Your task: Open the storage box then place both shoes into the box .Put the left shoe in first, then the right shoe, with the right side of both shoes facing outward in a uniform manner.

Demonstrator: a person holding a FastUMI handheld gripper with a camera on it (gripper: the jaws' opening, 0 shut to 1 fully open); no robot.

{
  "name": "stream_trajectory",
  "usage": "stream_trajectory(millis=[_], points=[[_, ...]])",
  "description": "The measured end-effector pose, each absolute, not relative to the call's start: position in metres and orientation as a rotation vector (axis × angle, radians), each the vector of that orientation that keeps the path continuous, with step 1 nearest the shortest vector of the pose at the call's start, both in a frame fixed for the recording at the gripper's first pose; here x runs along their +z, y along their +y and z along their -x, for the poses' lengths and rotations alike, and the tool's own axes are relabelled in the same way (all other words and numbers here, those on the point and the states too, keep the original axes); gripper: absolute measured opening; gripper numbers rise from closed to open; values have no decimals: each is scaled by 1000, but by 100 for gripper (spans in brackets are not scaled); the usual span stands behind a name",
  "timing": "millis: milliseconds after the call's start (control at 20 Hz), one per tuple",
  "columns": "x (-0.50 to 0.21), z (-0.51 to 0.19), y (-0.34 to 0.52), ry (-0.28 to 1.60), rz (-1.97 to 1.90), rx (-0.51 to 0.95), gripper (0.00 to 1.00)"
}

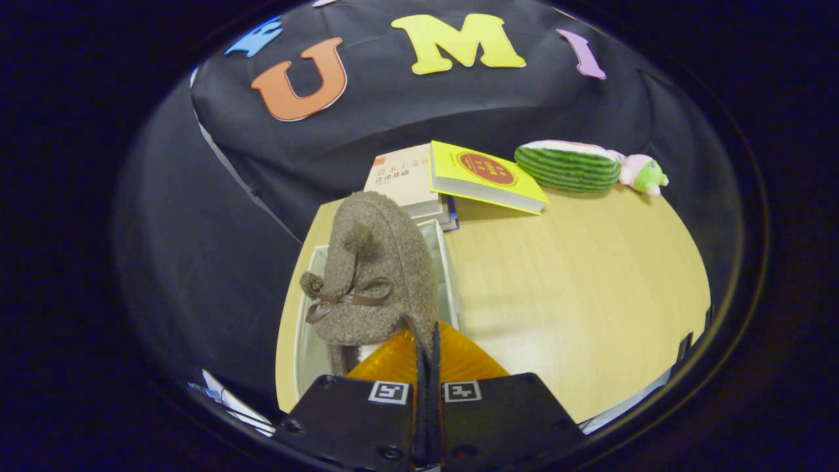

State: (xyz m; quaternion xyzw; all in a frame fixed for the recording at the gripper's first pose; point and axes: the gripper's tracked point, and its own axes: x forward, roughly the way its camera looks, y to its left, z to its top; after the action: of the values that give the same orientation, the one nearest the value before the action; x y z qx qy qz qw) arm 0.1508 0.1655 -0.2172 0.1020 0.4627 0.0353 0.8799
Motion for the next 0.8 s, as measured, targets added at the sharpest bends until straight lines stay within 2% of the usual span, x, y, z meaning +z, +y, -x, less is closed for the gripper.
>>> stream_trajectory(millis=[650,800], points=[[-256,-146,178,927,-300,36,8],[-244,-148,201,873,-348,139,43]])
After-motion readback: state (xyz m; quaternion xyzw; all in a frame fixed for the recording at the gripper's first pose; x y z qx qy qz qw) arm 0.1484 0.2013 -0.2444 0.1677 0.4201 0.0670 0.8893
